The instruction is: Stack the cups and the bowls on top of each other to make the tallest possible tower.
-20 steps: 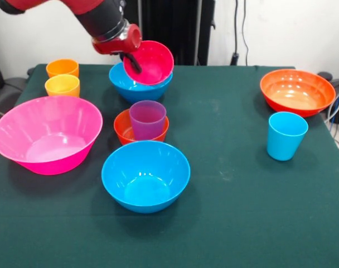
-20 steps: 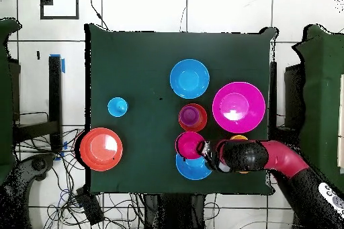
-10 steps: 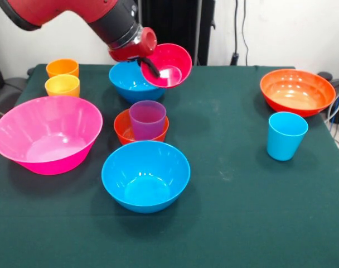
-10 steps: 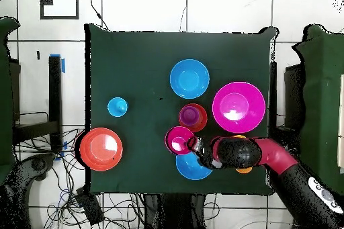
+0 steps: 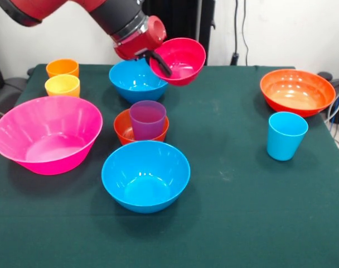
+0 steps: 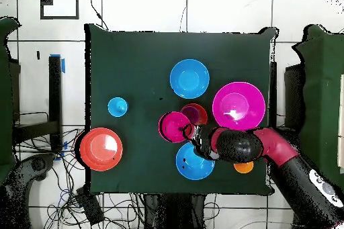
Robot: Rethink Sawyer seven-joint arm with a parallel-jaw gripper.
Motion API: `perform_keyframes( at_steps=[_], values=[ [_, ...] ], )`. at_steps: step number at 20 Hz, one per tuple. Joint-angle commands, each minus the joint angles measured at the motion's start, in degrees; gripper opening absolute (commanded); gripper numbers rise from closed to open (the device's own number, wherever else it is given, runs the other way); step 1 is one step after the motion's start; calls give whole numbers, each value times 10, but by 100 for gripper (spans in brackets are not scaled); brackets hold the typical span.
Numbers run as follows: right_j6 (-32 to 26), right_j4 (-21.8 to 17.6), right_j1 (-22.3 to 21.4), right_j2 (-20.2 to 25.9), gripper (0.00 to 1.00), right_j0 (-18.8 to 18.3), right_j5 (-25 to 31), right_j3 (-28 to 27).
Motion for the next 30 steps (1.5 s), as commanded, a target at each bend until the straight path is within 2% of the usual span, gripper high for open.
perform_keyframes(
  at_steps=[1,6,10,18,22,27,30],
  values=[
    [-169,-29,-10,68,0,2,-29,5],
    [-162,-52,-20,71,0,-7,-44,-3],
    [-128,-92,-39,79,0,-24,-102,11],
    [-106,-166,-17,39,0,-50,-194,36],
    [-97,-196,-7,13,0,-48,-220,35],
    [-81,-213,12,-16,0,-36,-236,25],
    [-38,-228,0,-41,0,-18,-264,30]
  ],
)
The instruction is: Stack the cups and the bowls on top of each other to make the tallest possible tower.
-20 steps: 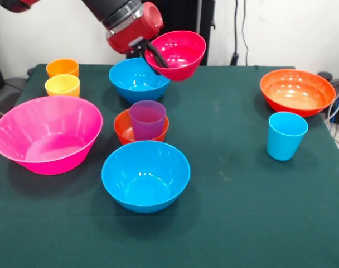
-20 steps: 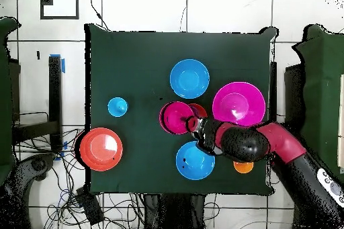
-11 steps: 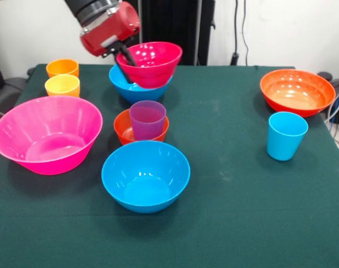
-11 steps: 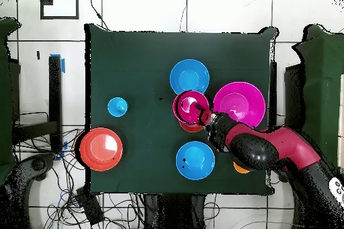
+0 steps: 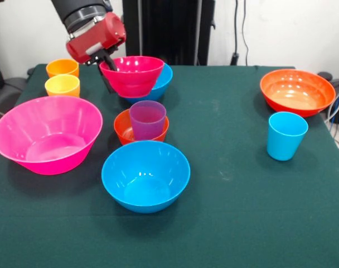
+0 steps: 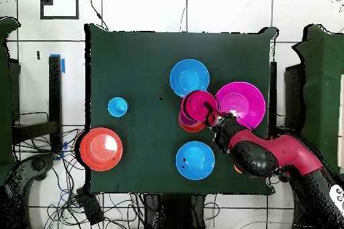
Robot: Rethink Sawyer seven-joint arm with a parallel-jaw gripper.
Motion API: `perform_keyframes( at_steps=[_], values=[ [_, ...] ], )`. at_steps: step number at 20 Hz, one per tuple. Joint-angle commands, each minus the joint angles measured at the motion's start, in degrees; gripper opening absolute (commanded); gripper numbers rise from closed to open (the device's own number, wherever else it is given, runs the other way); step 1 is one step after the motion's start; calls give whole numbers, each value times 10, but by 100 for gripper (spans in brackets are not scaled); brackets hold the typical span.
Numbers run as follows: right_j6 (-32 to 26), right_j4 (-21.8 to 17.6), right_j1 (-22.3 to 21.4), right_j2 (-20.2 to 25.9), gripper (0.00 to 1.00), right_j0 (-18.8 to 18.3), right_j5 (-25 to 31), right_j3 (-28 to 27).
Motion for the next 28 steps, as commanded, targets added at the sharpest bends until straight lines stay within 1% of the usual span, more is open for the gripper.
perform_keyframes(
  at_steps=[1,5,8,12,14,16,22,25,28],
  values=[
    [-21,-77,22,-90,0,56,-48,25],
    [28,-78,-15,-118,0,84,-87,47],
    [66,-69,-59,-151,0,116,-117,66],
    [71,-40,-103,-174,0,142,-131,86],
    [61,-28,-110,-174,0,147,-129,86],
    [47,-20,-101,-172,0,149,-123,76],
    [27,-23,-67,-182,0,168,-120,37],
    [12,-9,-74,-162,0,162,-100,34],
    [-19,22,-95,-124,0,143,-56,34]
  ],
)
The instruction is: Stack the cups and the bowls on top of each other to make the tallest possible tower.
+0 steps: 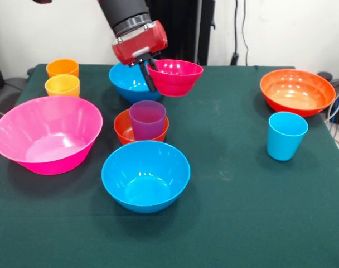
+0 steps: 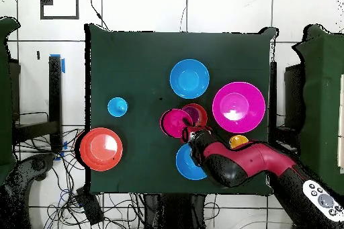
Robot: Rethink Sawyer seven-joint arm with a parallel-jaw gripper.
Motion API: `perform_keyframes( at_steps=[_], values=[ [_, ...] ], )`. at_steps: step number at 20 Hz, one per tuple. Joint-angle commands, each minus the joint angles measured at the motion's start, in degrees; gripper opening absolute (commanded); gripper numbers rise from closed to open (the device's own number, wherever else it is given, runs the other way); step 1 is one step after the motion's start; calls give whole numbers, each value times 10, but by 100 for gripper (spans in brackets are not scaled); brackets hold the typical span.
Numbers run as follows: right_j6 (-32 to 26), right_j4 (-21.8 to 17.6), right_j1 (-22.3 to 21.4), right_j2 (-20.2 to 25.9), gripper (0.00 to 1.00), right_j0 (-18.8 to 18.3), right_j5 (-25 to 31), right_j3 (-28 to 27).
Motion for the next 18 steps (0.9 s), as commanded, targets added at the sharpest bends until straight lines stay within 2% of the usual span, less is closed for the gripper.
perform_keyframes(
  at_steps=[1,4,13,18],
  values=[
    [-26,41,-7,14,0,10,68,-28],
    [-52,55,3,27,0,3,89,-44],
    [-78,55,24,31,0,-2,99,-66],
    [-63,34,57,3,0,10,82,-79]
  ],
)
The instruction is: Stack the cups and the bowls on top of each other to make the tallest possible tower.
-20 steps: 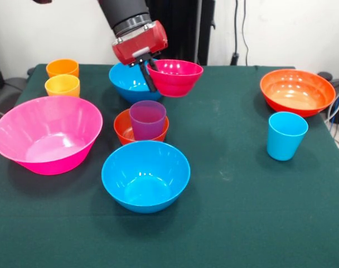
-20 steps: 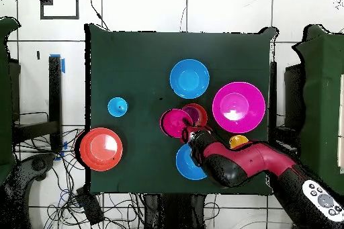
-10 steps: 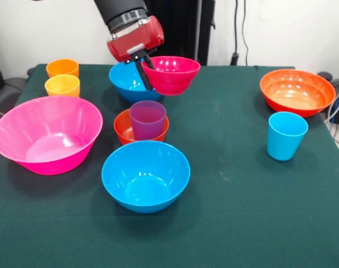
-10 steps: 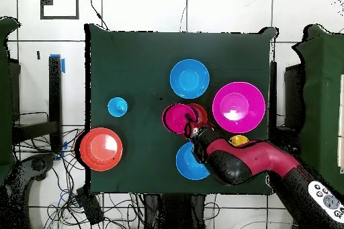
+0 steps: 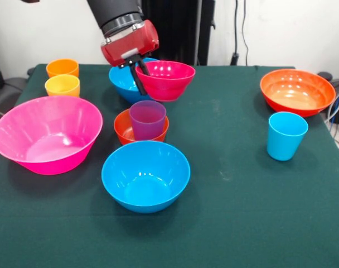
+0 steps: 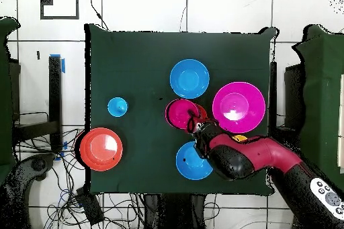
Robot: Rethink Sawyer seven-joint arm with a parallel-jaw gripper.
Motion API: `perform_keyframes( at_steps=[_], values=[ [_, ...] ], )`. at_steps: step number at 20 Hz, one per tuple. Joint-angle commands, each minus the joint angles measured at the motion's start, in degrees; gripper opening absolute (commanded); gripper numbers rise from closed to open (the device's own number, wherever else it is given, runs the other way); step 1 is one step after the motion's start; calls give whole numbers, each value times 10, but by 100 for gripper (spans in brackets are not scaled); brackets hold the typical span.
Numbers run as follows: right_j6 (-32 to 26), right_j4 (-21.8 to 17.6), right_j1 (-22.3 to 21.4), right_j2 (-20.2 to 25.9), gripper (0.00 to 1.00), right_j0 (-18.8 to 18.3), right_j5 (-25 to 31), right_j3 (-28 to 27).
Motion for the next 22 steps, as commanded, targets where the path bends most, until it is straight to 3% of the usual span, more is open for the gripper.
perform_keyframes(
  at_steps=[1,7,22],
  values=[
    [-56,-21,57,-23,0,27,50,-55],
    [-34,-46,68,-54,0,41,15,-62],
    [-82,-24,67,-14,0,15,57,-79]
  ],
)
